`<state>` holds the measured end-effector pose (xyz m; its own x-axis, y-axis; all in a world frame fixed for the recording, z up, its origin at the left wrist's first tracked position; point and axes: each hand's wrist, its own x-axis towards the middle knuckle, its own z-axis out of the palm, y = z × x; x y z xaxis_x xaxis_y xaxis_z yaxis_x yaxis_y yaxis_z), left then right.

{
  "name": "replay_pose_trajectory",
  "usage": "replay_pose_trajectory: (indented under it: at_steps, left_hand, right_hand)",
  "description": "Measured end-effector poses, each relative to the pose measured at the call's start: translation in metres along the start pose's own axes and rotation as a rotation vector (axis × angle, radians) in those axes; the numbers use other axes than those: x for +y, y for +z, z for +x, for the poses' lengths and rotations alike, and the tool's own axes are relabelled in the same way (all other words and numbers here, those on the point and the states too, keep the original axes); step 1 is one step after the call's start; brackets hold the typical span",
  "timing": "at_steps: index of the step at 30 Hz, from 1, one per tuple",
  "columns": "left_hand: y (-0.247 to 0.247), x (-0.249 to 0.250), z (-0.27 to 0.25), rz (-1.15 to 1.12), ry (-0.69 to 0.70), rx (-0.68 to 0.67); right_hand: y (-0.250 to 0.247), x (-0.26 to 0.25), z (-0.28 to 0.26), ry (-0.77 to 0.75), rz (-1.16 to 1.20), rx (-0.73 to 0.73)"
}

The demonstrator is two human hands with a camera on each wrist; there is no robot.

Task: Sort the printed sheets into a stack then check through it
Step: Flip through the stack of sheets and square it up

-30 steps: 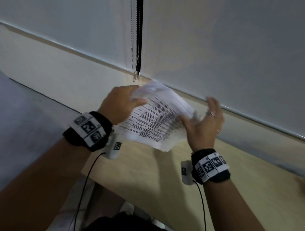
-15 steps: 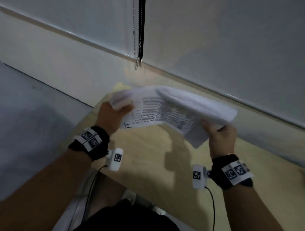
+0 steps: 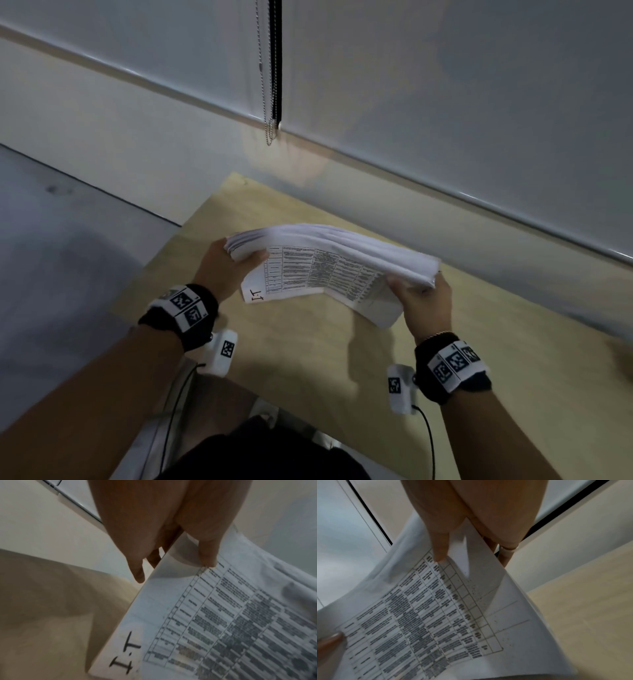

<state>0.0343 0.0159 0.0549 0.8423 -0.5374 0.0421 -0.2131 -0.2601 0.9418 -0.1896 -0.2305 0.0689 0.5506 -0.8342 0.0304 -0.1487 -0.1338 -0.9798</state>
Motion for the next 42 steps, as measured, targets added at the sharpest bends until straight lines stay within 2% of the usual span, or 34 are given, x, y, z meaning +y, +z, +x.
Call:
replay_pose_trajectory:
  at_steps: [5, 9, 15, 18, 21, 25, 30, 32, 35, 37, 40, 42]
  left_hand:
    - [0.003, 0.018, 0.01, -0.095, 0.078, 0.074]
    - [0.011, 0.024, 0.013, -0.179, 0.036, 0.152]
    - [0.017, 0.028, 0.019, -0.146, 0.011, 0.242]
    - [0.019, 0.029, 0.022, -0.092, 0.026, 0.267]
    - [0.018, 0.029, 0.024, 0.006, 0.052, 0.265]
    - [0.015, 0.037, 0.022, 0.15, 0.155, 0.184]
    - [0.013, 0.041, 0.024, 0.282, 0.211, 0.113]
    - [0.012, 0.041, 0.026, 0.284, 0.195, 0.141]
    - [0.011, 0.04, 0.023, 0.291, 0.382, 0.231]
    - [0.01, 0.037, 0.019, 0.322, 0.459, 0.237]
    - [0.006, 0.027, 0.013, 0.41, 0.417, 0.133]
    - [0.002, 0.026, 0.011, 0.513, 0.34, 0.055]
  right_hand:
    - [0.005, -0.018, -0.004, -0.104, 0.054, 0.067]
    - [0.012, -0.019, -0.007, -0.154, 0.035, 0.138]
    - [0.011, -0.013, -0.007, -0.157, -0.029, 0.19]
    - [0.014, -0.019, -0.009, -0.272, -0.118, 0.155]
    - [0.014, -0.02, -0.006, -0.397, -0.266, 0.116]
    - [0.013, -0.018, -0.003, -0.444, -0.377, 0.112]
    - [0.011, -0.014, -0.002, -0.505, -0.564, -0.059]
    - [0.011, -0.012, 0.001, -0.557, -0.63, -0.037]
    - [0.008, -0.015, 0.006, -0.617, -0.599, 0.058]
    - [0.003, -0.015, 0.005, -0.61, -0.596, 0.071]
    - [-0.001, -0.005, 0.001, -0.516, -0.649, -0.019]
    - [-0.001, -0.001, 0.0, -0.515, -0.646, -0.039]
